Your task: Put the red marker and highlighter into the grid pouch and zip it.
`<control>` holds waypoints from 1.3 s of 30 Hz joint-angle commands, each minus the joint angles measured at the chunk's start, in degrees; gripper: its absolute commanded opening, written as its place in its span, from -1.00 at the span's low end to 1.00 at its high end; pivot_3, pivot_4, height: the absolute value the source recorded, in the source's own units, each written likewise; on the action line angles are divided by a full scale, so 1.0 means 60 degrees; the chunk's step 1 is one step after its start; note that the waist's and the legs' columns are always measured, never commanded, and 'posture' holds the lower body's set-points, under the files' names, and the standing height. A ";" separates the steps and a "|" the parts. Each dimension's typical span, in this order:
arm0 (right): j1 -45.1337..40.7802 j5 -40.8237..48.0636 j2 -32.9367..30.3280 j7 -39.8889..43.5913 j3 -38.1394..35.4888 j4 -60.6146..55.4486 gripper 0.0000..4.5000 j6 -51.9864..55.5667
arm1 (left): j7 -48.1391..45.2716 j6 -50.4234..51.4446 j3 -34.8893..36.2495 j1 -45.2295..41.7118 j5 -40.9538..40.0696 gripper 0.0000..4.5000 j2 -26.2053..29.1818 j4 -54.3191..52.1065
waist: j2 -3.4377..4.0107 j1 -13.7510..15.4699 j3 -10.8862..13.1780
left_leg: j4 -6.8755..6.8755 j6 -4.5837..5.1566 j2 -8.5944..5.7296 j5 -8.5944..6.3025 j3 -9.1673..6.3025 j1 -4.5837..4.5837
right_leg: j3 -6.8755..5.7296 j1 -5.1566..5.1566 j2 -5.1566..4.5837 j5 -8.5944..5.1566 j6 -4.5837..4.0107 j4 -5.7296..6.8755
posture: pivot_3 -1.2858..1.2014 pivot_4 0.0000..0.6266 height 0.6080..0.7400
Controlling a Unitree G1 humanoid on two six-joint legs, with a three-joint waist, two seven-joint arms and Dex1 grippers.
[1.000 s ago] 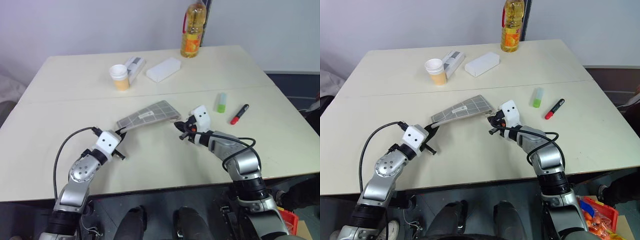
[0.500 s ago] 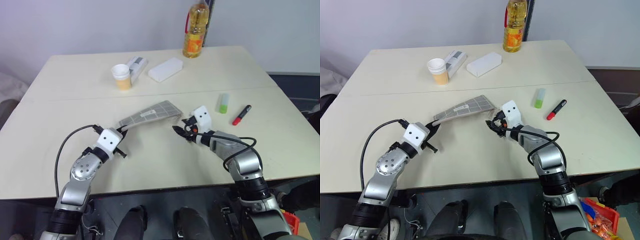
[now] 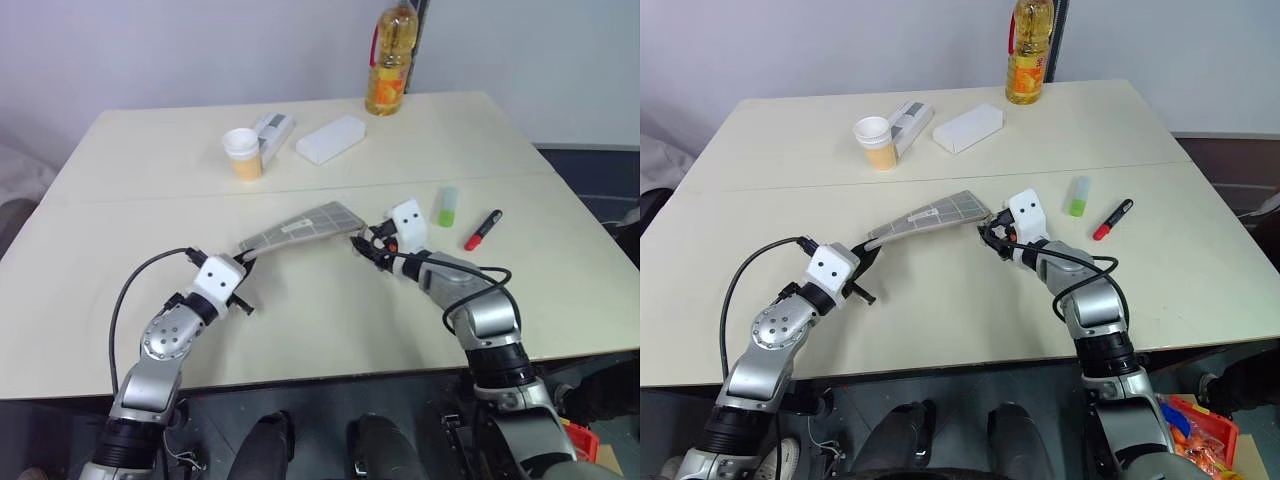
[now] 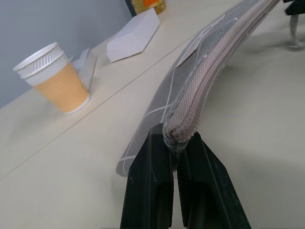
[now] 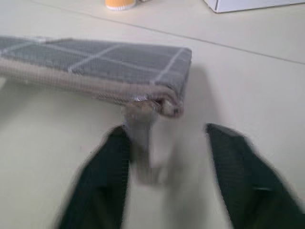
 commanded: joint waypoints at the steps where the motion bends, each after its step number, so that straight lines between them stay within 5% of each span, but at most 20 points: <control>1: -0.0269 0.0068 0.0136 0.0020 -0.0003 -0.0250 -0.83 -0.0149 | 0.0034 -0.0038 0.0058 -0.0083 -0.0004 -1.00 0.0014 -0.0475 | 0.0000 0.0001 0.0000 | 0.0000 0.0000 0.0000 0.0000 0.0000 0.0000 | 0.0000 0.0000 0.0000 0.0000 0.0000 0.0000 | 0.03 -0.52 1.00; 2: -0.0261 0.0055 0.0147 0.0031 0.0025 -0.0292 -0.97 -0.0110 | 0.0039 -0.0031 0.0056 -0.0065 0.0000 -1.00 0.0010 -0.0492 | 0.0000 0.0000 0.0000 | 0.0000 0.0000 0.0000 0.0000 0.0000 0.0000 | 0.0000 0.0000 0.0000 0.0000 0.0000 -0.0001 | 0.03 -0.52 1.00; 27: -0.1126 -0.0474 0.0635 0.1683 0.3928 -0.2401 -0.97 0.0707 | 0.0686 0.0059 -0.0767 -0.0909 0.0865 -1.00 -0.1026 0.0104 | 0.0000 -0.0003 0.0000 | -0.0002 0.0000 -0.0001 0.0000 -0.0009 -0.0002 | -0.0009 -0.0002 0.0000 0.0000 0.0000 -0.0006 | 0.03 -0.52 1.00; 39: -0.1145 -0.0898 0.0454 0.1587 0.3841 -0.2437 -0.97 0.0848 | 0.0656 -0.0035 -0.0746 -0.0756 0.0827 -1.00 -0.1047 0.0068 | 0.0000 0.0010 0.0000 | -0.0002 -0.0001 -0.0002 0.0000 -0.0015 -0.0003 | -0.0011 -0.0001 -0.0002 0.0000 0.0000 -0.0010 | 0.03 -0.52 1.00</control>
